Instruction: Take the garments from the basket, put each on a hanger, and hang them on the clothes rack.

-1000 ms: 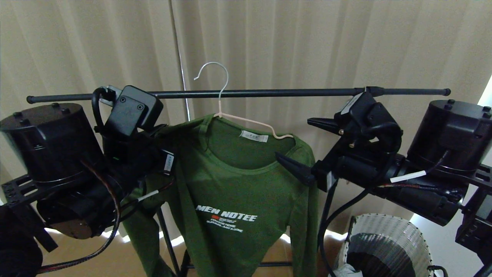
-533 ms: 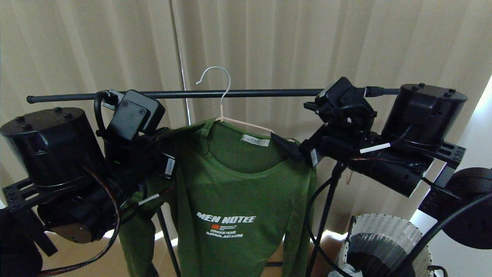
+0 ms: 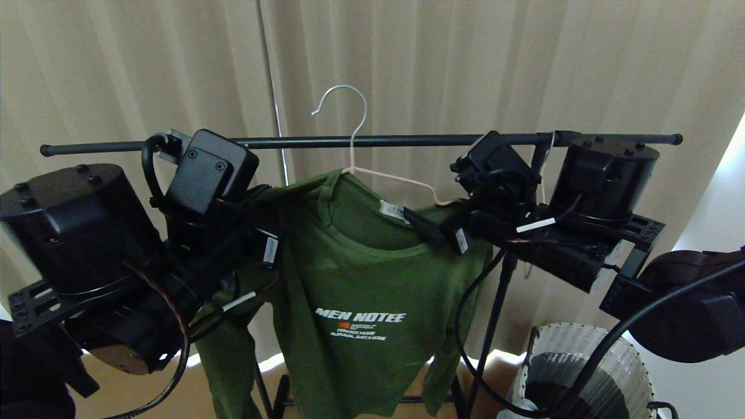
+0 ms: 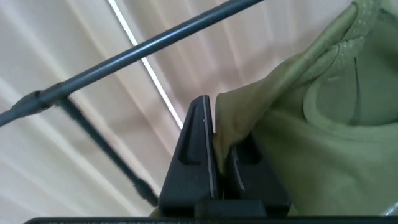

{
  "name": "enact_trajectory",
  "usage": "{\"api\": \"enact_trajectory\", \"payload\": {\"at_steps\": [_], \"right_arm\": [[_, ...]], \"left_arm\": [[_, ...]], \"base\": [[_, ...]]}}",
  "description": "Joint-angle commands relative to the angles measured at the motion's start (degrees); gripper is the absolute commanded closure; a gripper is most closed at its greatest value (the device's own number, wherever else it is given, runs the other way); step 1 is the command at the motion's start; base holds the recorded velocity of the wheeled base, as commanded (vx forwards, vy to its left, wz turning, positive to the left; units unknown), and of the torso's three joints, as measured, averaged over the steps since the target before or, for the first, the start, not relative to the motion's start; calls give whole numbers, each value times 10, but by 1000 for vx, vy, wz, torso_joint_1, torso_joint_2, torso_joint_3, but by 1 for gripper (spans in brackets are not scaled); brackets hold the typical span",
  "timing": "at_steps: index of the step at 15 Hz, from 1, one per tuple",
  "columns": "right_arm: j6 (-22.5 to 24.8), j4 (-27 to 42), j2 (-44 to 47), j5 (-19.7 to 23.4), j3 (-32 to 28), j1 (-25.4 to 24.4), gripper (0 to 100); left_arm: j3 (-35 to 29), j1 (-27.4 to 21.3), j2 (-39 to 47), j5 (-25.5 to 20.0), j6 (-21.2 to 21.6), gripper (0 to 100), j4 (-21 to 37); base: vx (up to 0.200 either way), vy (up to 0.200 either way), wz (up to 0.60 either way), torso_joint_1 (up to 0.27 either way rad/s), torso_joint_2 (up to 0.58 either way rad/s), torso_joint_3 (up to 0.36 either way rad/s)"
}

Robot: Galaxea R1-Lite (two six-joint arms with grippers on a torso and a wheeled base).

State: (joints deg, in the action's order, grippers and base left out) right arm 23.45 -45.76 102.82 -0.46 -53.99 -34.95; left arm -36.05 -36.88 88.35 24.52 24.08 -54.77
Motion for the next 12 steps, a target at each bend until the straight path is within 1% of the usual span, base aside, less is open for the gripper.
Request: {"api": "enact_trajectory", "payload": {"at_steps": [1, 4, 10, 11, 12], "right_arm": [[0, -1, 1, 0, -1, -1, 0], [0, 0, -2, 0, 1, -16, 0], [0, -1, -3, 0, 5, -17, 0], [0, -1, -3, 0, 6, -17, 100], [0, -2, -3, 0, 6, -20, 100]], "left_arm": [[5, -13, 4, -9, 1, 100, -1], [6, -26, 3, -15, 4, 100, -2], [12, -26, 3, -15, 7, 100, -13], [16, -26, 3, -15, 9, 100, -14], [17, -27, 3, -15, 9, 100, -14]], "base": [[0, 0, 0, 0, 0, 0], [0, 0, 0, 0, 0, 0], [0, 0, 0, 0, 0, 0], [0, 0, 0, 0, 0, 0], [0, 0, 0, 0, 0, 0]]}}
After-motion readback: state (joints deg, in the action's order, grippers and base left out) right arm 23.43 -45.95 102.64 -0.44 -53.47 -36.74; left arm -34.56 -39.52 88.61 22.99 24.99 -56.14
